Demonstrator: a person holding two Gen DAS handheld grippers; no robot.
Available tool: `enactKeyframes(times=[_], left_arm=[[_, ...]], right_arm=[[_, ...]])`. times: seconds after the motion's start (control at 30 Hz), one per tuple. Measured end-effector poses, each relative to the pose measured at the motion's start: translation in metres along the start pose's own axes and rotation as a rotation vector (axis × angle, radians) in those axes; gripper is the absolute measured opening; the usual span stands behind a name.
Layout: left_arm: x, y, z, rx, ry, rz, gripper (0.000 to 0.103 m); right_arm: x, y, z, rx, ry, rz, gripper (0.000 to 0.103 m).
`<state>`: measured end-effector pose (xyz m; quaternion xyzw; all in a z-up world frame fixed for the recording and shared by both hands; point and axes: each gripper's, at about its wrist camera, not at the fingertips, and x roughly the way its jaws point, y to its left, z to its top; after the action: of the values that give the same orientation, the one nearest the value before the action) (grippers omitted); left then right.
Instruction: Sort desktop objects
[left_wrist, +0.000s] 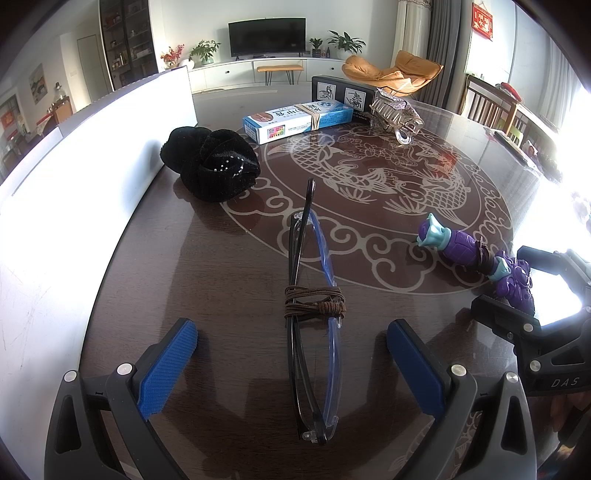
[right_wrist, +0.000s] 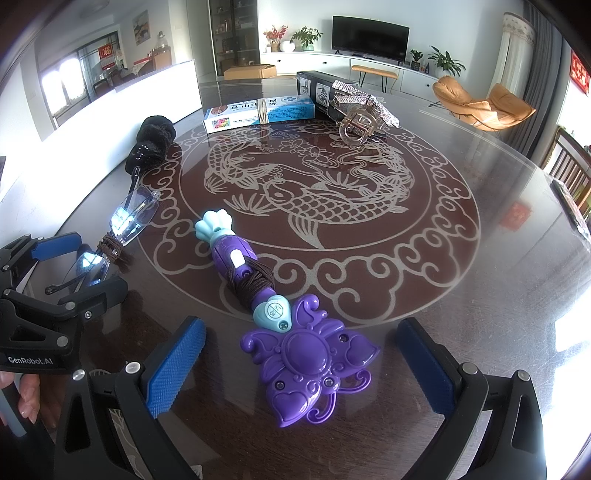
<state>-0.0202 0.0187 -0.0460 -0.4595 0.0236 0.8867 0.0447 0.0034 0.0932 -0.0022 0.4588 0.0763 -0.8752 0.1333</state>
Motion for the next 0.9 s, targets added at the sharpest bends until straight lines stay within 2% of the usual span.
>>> enactKeyframes(times=[0.9], left_arm=[[-0.0003, -0.0003, -0.0005, 0.000, 0.000, 0.000, 0.103]], right_arm=[[-0.0016, -0.0024, -0.0031, -0.001, 0.001, 0.000, 0.103]])
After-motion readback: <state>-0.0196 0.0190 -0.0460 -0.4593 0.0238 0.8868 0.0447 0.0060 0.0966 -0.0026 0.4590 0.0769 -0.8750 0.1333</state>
